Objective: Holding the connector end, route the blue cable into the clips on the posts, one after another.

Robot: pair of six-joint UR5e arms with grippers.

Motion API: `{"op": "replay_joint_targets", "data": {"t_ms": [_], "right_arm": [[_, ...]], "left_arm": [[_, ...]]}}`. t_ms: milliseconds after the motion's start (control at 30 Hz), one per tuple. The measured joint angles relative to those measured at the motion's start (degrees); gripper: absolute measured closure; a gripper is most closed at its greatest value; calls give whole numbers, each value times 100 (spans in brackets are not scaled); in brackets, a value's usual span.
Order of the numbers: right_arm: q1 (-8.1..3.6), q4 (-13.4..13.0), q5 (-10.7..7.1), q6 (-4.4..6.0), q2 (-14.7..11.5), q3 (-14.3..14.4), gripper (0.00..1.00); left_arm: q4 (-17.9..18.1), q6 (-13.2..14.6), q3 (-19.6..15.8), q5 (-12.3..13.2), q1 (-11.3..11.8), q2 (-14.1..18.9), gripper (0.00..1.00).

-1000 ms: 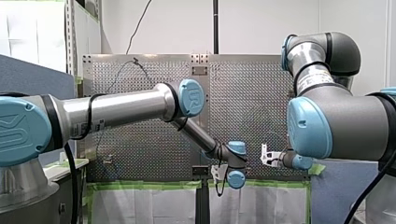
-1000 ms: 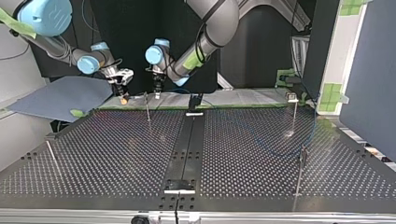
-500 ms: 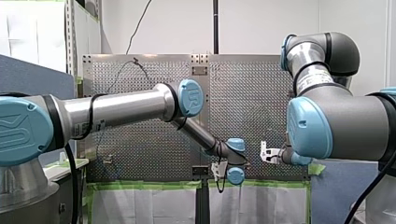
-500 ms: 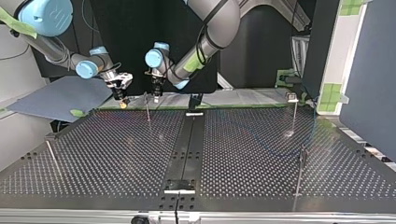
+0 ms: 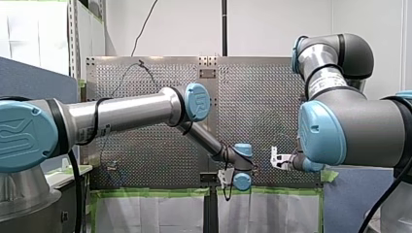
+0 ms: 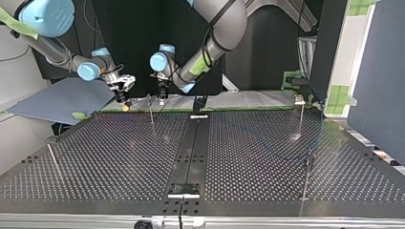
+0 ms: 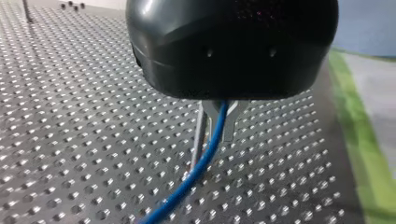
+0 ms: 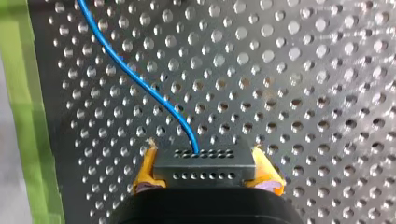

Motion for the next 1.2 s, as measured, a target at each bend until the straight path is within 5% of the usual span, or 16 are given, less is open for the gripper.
{"op": "replay_joint_targets", "data": {"t_ms": [433, 867, 1200], "right_arm": [[-65, 138, 225, -266, 3, 218, 100], [-182, 205, -108, -686, -11, 423, 100], [-263, 236, -224, -720, -267, 527, 100]], "left_arm": [[-108, 42, 0, -47, -241, -3, 98], [-430, 31, 0, -234, -363, 8, 98], [-568, -59, 0, -398, -404, 126, 98]]}}
